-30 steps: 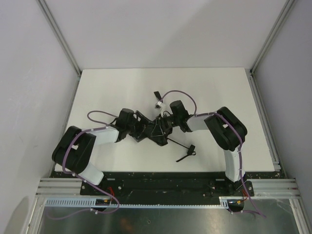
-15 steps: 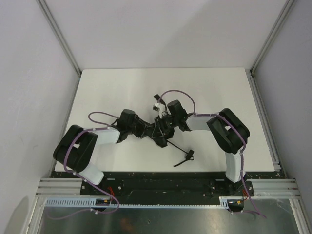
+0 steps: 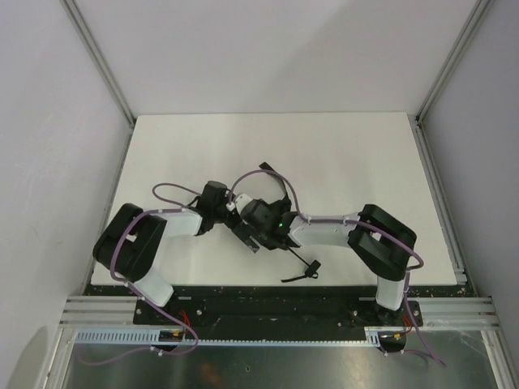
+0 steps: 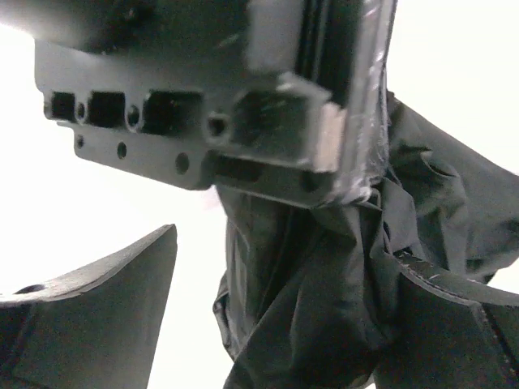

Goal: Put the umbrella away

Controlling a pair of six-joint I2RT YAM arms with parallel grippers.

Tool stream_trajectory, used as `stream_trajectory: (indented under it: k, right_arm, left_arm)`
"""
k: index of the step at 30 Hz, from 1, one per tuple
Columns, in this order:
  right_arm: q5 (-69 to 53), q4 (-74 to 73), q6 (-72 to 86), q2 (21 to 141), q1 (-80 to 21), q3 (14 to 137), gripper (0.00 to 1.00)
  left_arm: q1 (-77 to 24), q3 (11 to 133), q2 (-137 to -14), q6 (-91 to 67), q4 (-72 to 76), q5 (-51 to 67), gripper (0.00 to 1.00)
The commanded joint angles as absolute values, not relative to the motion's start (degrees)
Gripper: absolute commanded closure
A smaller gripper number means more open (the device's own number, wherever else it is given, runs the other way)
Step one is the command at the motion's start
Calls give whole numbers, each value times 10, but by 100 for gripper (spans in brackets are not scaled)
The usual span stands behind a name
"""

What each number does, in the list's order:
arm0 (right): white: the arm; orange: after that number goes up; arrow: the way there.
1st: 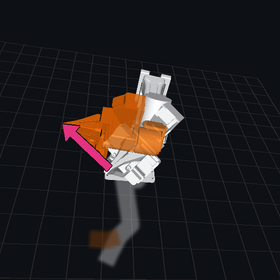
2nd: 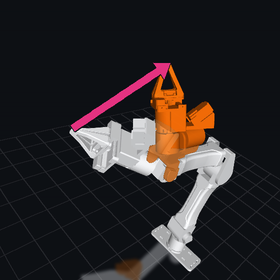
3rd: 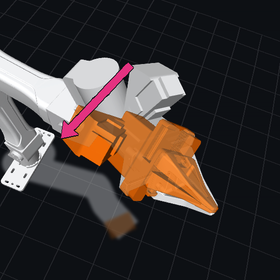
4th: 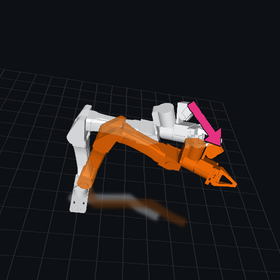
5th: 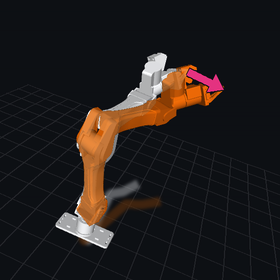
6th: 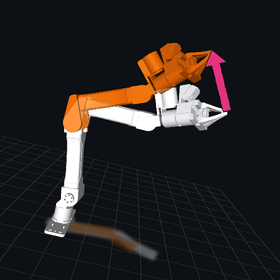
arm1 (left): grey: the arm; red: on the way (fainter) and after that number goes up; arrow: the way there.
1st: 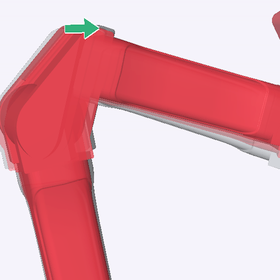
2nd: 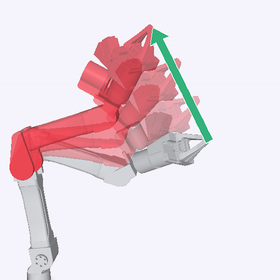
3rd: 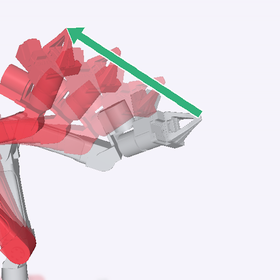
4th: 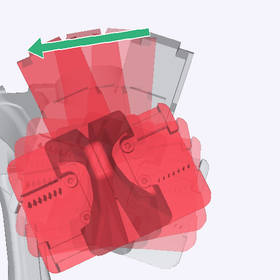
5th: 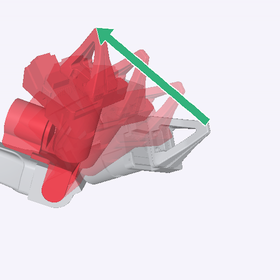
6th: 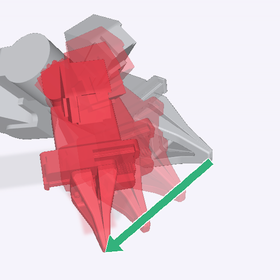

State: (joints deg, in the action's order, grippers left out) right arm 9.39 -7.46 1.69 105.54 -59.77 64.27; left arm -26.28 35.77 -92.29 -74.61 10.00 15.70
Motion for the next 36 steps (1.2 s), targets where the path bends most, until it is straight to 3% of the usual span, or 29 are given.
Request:
stream_trajectory:
  k: [1, 3, 5, 7, 10, 11, 13, 17, 21, 26, 29, 36]
  right_arm:
    - [287, -78, -26, 1092, -633, 652, 17]
    - [314, -69, -28, 1114, -634, 652, 25]
    - [302, -64, -23, 1128, -626, 649, 45]
    - [262, -62, -14, 1136, -609, 643, 63]
    - [155, -52, -18, 1141, -580, 626, 82]
    - [111, -48, -19, 1143, -569, 620, 87]
    - [30, -43, -17, 1147, -546, 613, 97]
    - [-136, -15, 2, 1152, -496, 591, 100]
    - [-284, 19, 33, 1159, -455, 584, 100]
    - [-441, 91, 105, 1167, -410, 572, 100]
    - [-506, 131, 144, 1174, -393, 569, 100]
    - [-559, 174, 169, 1168, -384, 568, 100]
  left_arm:
    - [-263, 361, -970, -740, 5, 134, 100]
    - [-263, 363, -969, -741, -4, 134, 100]
    - [-262, 364, -964, -738, -12, 132, 100]
    - [-262, 366, -956, -731, -15, 130, 100]
    - [-259, 371, -946, -720, -17, 126, 98]
    - [-257, 372, -945, -716, -17, 124, 91]
    - [-251, 374, -941, -710, -17, 124, 64]
    - [-238, 380, -929, -688, -17, 131, 23]
    - [-235, 385, -919, -667, -16, 134, 6]
    - [-235, 376, -939, -671, -16, 129, 3]
    - [-240, 371, -954, -676, -16, 109, 7]
    - [-246, 370, -962, -671, -12, 70, 47]
